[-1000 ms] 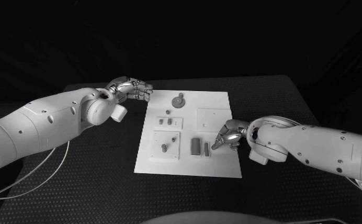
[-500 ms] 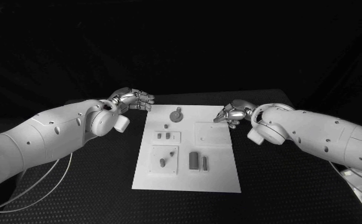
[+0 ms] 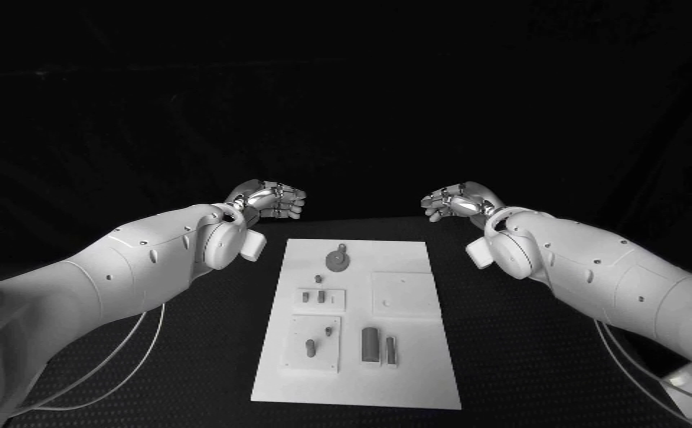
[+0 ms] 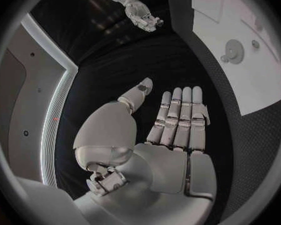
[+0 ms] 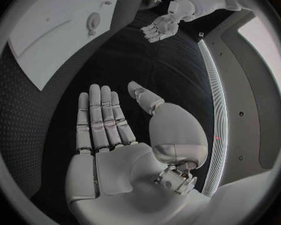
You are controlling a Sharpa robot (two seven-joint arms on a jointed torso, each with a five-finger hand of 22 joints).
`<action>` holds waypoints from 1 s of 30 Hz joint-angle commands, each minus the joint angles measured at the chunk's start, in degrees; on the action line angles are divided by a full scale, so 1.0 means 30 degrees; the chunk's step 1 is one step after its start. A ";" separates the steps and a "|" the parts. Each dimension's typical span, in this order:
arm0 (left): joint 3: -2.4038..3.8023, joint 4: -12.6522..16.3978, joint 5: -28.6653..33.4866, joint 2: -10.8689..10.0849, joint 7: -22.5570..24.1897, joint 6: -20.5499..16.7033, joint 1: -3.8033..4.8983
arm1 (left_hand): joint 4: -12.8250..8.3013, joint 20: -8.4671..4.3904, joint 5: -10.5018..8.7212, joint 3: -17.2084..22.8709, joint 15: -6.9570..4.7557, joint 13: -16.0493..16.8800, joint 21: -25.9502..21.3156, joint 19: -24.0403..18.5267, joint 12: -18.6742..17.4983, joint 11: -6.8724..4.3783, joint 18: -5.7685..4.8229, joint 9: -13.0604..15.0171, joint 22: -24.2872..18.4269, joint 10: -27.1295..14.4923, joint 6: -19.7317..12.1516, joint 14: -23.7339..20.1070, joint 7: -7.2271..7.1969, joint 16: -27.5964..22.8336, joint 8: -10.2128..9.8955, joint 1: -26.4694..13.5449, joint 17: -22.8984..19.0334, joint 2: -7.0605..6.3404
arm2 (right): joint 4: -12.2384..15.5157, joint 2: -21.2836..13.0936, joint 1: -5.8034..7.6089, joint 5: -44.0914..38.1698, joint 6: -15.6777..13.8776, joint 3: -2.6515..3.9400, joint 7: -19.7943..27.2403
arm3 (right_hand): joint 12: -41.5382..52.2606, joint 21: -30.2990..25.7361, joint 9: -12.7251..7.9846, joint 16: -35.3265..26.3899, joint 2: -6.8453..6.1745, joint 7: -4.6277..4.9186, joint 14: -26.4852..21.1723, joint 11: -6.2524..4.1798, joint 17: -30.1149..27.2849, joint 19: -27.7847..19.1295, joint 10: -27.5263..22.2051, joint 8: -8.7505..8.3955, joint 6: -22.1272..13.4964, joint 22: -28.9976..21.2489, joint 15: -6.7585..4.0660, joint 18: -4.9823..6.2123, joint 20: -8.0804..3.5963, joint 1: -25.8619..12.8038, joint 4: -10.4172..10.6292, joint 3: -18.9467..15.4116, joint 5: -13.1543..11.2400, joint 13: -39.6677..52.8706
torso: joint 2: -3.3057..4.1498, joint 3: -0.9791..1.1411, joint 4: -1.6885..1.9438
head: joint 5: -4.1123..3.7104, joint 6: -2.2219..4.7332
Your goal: Assemble the parts on the task board
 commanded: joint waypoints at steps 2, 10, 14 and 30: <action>0.0023 -0.0830 0.0777 0.0495 0.0938 0.0294 -0.0009 | 0.0044 0.0375 0.0037 -0.0178 0.0167 -0.0387 -0.0092 -0.1402 -0.0668 -0.0200 -0.0429 -0.0150 -0.0820 -0.0991 -0.0860 -0.1189 -0.0321 -0.0875 -0.0467 -0.0647 -0.0415 -0.0120 | -0.0514 0.0445 -0.0403 0.2047 0.1383 0.0276 0.1915 | -0.2542 -0.1358 -0.0456 -0.2573 0.0297 -0.0092 -0.0664 0.0394 -0.1055 -0.1525 -0.0050 -0.0140 -0.0436 -0.0449 0.0665 -0.0598 0.0367 -0.0059 0.0086 -0.0385 0.0022 -0.2367 | -0.0366 -0.0035 -0.0302 | 0.0352 0.0594; 0.0035 -0.1526 0.0864 0.0983 0.1398 0.0928 -0.0342 | 0.0268 0.1739 -0.0008 -0.2141 0.0401 -0.0632 -0.0065 -0.4938 -0.0776 -0.0643 -0.0429 -0.0175 -0.2534 -0.4136 -0.2967 -0.3507 -0.1004 -0.2157 -0.1189 -0.3200 -0.1063 -0.0561 | -0.0891 0.0802 -0.0764 0.2655 0.1608 0.0624 0.2186 | -0.5265 -0.2498 -0.1249 -0.5033 0.0110 -0.0003 -0.1238 0.0528 -0.2369 -0.1967 0.0497 -0.0122 -0.1119 -0.0525 0.0823 -0.0727 0.0565 -0.0646 0.0384 -0.1269 0.0021 -0.5282 | -0.0557 0.0161 -0.0504 | 0.0607 0.1016; 0.0037 -0.1550 0.0864 0.1075 0.1460 0.1056 -0.0487 | 0.0315 0.1833 -0.0005 -0.2158 0.0422 -0.0606 -0.0039 -0.5195 -0.0746 -0.0668 -0.0428 -0.0102 -0.2714 -0.4325 -0.3145 -0.3690 -0.1038 -0.2216 -0.1175 -0.3312 -0.1093 -0.0560 | -0.1063 0.0859 -0.0859 0.2763 0.1672 0.0628 0.2200 | -0.5472 -0.2610 -0.1347 -0.5166 0.0062 0.0127 -0.1203 0.0584 -0.2472 -0.1876 0.0639 -0.0095 -0.1182 -0.0537 0.0854 -0.0684 0.0570 -0.0703 0.0429 -0.1369 0.0026 -0.5531 | -0.0586 0.0223 -0.0482 | 0.0671 0.1118; 0.0510 0.2350 0.1226 -0.0384 0.2109 -0.2913 -0.1163 | 0.5167 -0.0760 -0.0942 -0.9549 -0.2572 -0.1886 -0.1236 -1.5136 -0.1978 -0.2652 -0.0429 -0.7084 -1.8993 -1.8816 -1.4205 -1.4684 -0.2855 -0.6081 -0.7260 -1.9359 -1.1077 0.0885 | 0.2838 -0.0572 -0.1123 0.3862 -0.2122 0.0555 0.2578 | -1.0094 -0.8270 -1.1447 -1.3298 0.0668 -0.3551 -1.4904 -0.2713 -0.9448 -0.9543 -1.6621 -0.4099 -1.5689 -2.1643 -0.2626 -0.2946 -0.3566 -1.8121 0.5548 -1.1970 -0.2221 -0.8628 | -0.0770 -0.0157 0.0949 | -0.0376 0.0638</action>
